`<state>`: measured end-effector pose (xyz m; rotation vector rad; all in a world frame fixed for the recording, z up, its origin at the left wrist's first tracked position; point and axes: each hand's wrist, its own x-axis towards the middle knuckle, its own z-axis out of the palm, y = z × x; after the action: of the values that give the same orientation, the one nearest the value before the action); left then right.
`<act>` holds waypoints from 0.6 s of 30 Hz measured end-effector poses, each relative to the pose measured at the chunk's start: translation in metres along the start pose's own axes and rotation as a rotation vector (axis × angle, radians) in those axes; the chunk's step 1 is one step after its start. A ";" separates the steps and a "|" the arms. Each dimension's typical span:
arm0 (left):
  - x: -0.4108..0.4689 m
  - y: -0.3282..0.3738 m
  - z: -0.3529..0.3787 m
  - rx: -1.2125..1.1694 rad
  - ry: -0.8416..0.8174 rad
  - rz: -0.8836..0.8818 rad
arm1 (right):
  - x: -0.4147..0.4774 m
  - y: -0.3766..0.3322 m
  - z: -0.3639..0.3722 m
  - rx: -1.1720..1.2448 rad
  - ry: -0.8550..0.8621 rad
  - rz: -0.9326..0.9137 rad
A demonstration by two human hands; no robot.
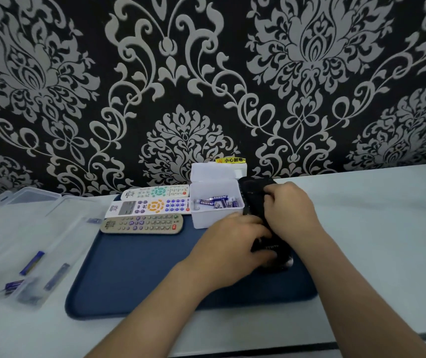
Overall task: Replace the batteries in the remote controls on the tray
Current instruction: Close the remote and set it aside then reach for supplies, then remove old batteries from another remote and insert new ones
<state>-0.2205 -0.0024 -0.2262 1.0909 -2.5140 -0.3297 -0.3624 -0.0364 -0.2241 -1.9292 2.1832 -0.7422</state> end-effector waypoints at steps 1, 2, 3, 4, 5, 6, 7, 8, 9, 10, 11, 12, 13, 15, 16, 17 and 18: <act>0.000 -0.001 -0.004 -0.037 0.028 -0.001 | 0.000 0.000 0.000 -0.009 0.003 -0.016; -0.001 -0.001 -0.008 -0.067 0.069 -0.005 | 0.000 -0.001 0.000 -0.010 0.020 -0.036; -0.003 -0.002 -0.015 -0.084 0.121 -0.027 | 0.000 -0.004 0.000 0.006 0.059 -0.056; -0.004 -0.005 -0.023 -0.086 0.168 -0.071 | -0.001 -0.006 -0.003 0.048 0.108 -0.065; -0.007 -0.009 -0.033 -0.079 0.217 -0.135 | -0.002 -0.011 -0.006 0.104 0.158 -0.077; -0.009 -0.014 -0.042 -0.070 0.261 -0.206 | -0.003 -0.015 -0.010 0.158 0.207 -0.087; -0.012 -0.023 -0.051 -0.058 0.295 -0.280 | -0.005 -0.020 -0.013 0.211 0.245 -0.104; -0.017 -0.035 -0.061 -0.033 0.319 -0.366 | -0.008 -0.028 -0.016 0.266 0.269 -0.134; -0.021 -0.047 -0.070 0.009 0.316 -0.446 | -0.012 -0.035 -0.018 0.315 0.285 -0.169; -0.023 -0.058 -0.075 0.064 0.283 -0.519 | -0.016 -0.041 -0.020 0.347 0.284 -0.207; -0.034 -0.073 -0.082 0.125 0.225 -0.593 | -0.020 -0.053 -0.017 0.369 0.256 -0.260; -0.038 -0.084 -0.083 0.175 0.134 -0.646 | -0.024 -0.059 -0.015 0.367 0.217 -0.306; -0.043 -0.093 -0.083 0.211 0.041 -0.681 | -0.027 -0.066 -0.011 0.349 0.164 -0.352; -0.052 -0.104 -0.081 0.243 -0.079 -0.696 | -0.033 -0.080 0.000 0.282 0.027 -0.433; -0.056 -0.108 -0.080 0.249 -0.091 -0.679 | -0.035 -0.087 0.005 0.238 -0.042 -0.467; -0.060 -0.109 -0.082 0.248 -0.096 -0.654 | -0.037 -0.095 0.011 0.199 -0.099 -0.504; -0.061 -0.108 -0.083 0.241 -0.107 -0.628 | -0.039 -0.098 0.017 0.163 -0.145 -0.538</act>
<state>-0.0765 -0.0351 -0.2053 2.0022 -2.2760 -0.2548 -0.2612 -0.0091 -0.2037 -2.4135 1.4746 -0.7863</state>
